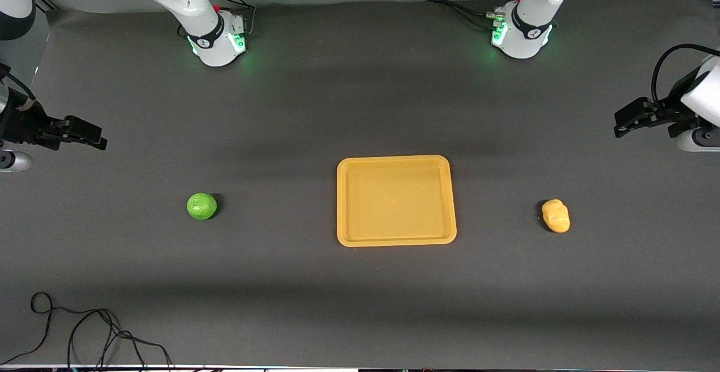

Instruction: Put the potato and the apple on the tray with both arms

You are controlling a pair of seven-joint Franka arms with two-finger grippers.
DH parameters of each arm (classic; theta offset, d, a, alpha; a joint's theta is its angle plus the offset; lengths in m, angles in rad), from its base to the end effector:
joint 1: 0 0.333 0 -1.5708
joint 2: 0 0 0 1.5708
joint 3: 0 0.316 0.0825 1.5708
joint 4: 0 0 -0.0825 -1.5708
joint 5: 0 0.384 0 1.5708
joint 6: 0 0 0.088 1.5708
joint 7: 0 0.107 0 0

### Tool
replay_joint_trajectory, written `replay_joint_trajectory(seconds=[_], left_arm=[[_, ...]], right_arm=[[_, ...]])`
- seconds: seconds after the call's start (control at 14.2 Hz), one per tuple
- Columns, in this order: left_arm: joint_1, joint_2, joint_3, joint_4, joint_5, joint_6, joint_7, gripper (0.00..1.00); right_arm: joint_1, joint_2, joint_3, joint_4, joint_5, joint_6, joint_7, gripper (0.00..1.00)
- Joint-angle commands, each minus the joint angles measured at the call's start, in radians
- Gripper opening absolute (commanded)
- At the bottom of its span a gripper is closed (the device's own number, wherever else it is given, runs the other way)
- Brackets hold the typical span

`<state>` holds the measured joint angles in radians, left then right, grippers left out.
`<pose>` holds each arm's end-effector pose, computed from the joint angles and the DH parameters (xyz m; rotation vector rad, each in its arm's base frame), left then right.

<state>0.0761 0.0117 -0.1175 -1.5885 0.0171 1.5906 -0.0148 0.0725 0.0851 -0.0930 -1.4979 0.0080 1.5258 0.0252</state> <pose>0.5590 -0.0210 0.6114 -3.1253 0.0422 0.0142 0.5756 -0.0086 0.6070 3.1395 -0.0714 -0.0893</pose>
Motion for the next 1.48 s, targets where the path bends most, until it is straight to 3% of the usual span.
replay_joint_trajectory(seconds=[0.0, 0.63, 0.91, 1.41], left_arm=[[0.001, 0.007, 0.006, 0.015, 0.003, 0.0, 0.016, 1.0], [0.008, 0.017, 0.025, 0.015, 0.003, 0.005, 0.013, 1.0], [0.051, 0.103, 0.029, 0.006, -0.011, 0.021, 0.003, 1.0], [0.048, 0.234, 0.027, -0.215, -0.011, 0.421, 0.01, 1.0]], right_arm=[[0.0, -0.021, 0.001, -0.015, -0.003, 0.01, 0.004, 1.0], [-0.005, -0.019, -0.001, -0.009, -0.011, 0.011, 0.002, 1.0], [-0.007, -0.021, -0.005, -0.012, -0.011, 0.01, -0.01, 1.0], [-0.005, -0.011, -0.01, -0.016, -0.003, 0.008, -0.013, 1.0]])
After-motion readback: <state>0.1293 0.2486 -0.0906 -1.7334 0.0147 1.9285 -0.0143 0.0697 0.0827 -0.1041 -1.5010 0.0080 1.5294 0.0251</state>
